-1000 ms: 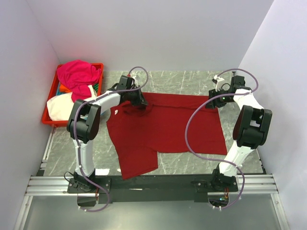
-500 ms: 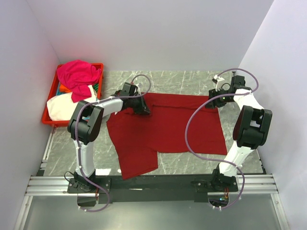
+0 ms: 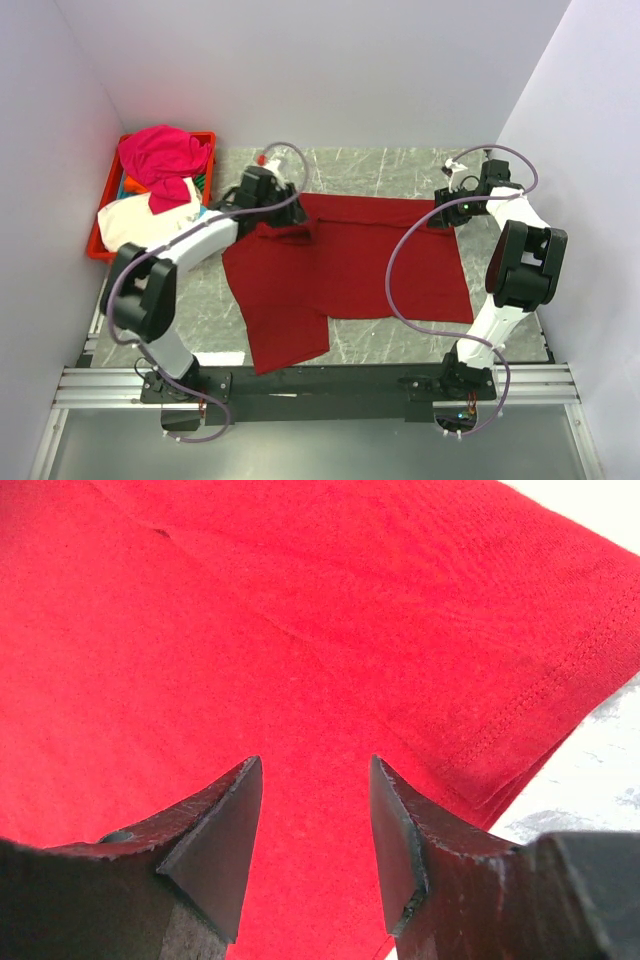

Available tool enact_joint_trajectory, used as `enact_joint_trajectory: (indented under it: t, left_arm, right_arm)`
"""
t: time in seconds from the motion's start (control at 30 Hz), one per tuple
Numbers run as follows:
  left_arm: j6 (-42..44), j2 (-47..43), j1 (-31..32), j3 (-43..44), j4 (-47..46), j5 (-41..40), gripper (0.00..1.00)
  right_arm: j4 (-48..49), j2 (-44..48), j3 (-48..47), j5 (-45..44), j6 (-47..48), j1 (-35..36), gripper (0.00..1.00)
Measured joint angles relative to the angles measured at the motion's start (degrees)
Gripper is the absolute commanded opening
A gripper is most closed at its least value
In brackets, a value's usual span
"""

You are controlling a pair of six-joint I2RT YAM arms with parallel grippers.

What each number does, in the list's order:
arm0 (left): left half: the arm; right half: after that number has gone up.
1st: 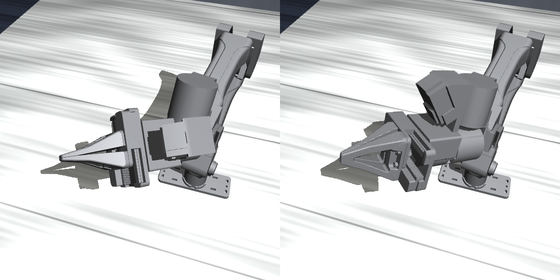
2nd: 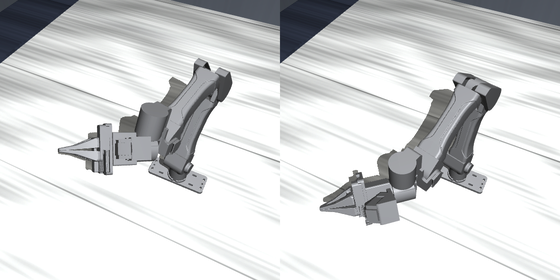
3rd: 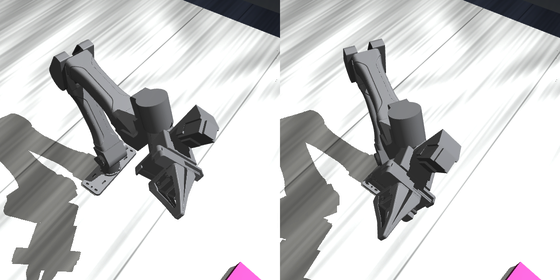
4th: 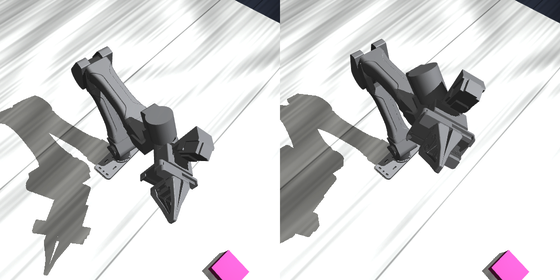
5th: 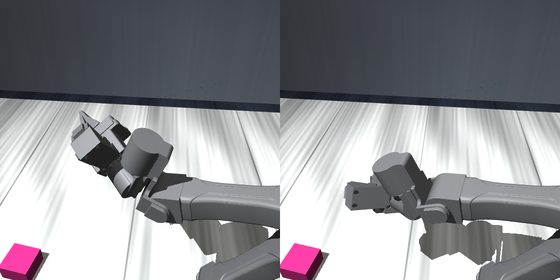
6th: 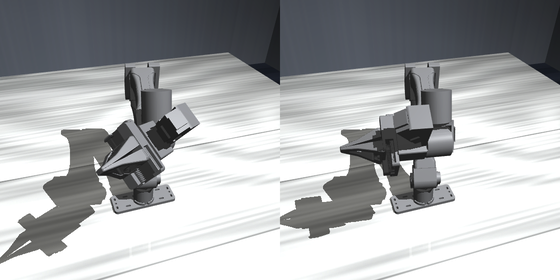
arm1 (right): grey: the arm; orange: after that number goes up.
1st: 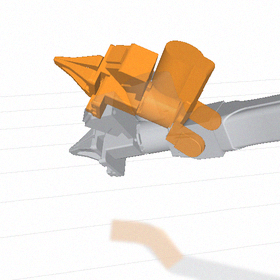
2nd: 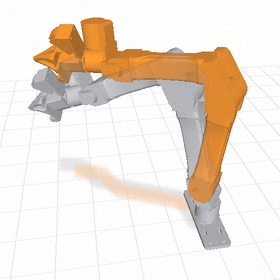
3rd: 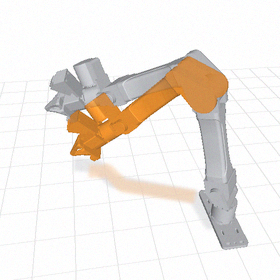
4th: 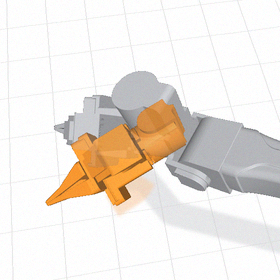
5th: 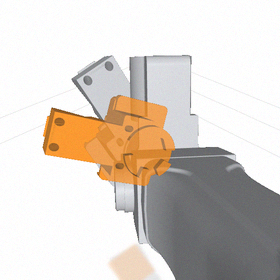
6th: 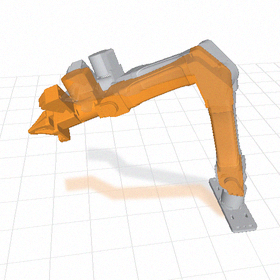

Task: Fold and stack the t-shirts
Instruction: Fold the tshirt

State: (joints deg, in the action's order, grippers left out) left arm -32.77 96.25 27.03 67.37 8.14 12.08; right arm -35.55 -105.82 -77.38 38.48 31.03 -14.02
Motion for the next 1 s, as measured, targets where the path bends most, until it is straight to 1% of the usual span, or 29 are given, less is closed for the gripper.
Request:
enact_joint_trajectory:
  t: [0.07, 0.13, 0.2, 0.3, 0.33, 0.5, 0.67, 0.73, 0.93, 0.97, 1.0]
  left_arm:
    - [0.4, -1.3, -3.0, -0.2, -0.2, -1.4, 0.49]
    - [0.5, -0.7, -6.2, -0.3, -0.1, -2.9, 0.47]
    - [0.6, 1.2, -9.4, -0.2, 0.4, -4.4, 0.45]
    - [0.8, 5.1, -12.4, 0.5, 2.3, -6.5, 0.44]
    - [0.9, 6.1, -12.7, 0.9, 3.1, -7.1, 0.42]
    - [2.0, 13.2, -12.6, 6.0, 8.0, -9.6, 0.40]
    - [2.4, 15.0, -12.3, 9.0, 9.2, -10.0, 0.39]
    - [2.6, 15.0, -12.3, 9.1, 9.3, -10.0, 0.36]
    - [3.5, 15.5, -12.3, 9.4, 10.0, -9.4, 0.26]
    - [3.5, 15.7, -12.3, 9.6, 10.1, -9.3, 0.23]
    - [3.5, 16.0, -12.3, 9.7, 10.2, -9.0, 0.15]
  right_arm:
    - [0.0, 0.0, 0.0, 0.1, 0.0, 0.0, 0.54]
    - [0.0, 0.0, 0.1, 0.2, 0.0, 0.0, 0.54]
    - [0.0, 0.0, 0.1, 0.2, 0.0, 0.0, 0.54]
    - [0.0, 0.1, 0.1, 0.2, 0.0, 0.0, 0.54]
    - [0.0, 0.1, 0.1, 0.2, 0.1, 0.0, 0.54]
    - [0.0, 0.2, 0.1, 0.2, 0.1, 0.0, 0.54]
    - [0.0, 0.3, 0.2, 0.2, 0.1, 0.0, 0.54]
    - [0.0, 0.3, 0.2, 0.2, 0.1, 0.0, 0.54]
    - [0.0, 0.3, 0.2, 0.2, 0.1, 0.0, 0.54]
    - [0.0, 0.3, 0.2, 0.2, 0.1, 0.0, 0.54]
    - [0.0, 0.3, 0.2, 0.2, 0.1, 0.0, 0.54]
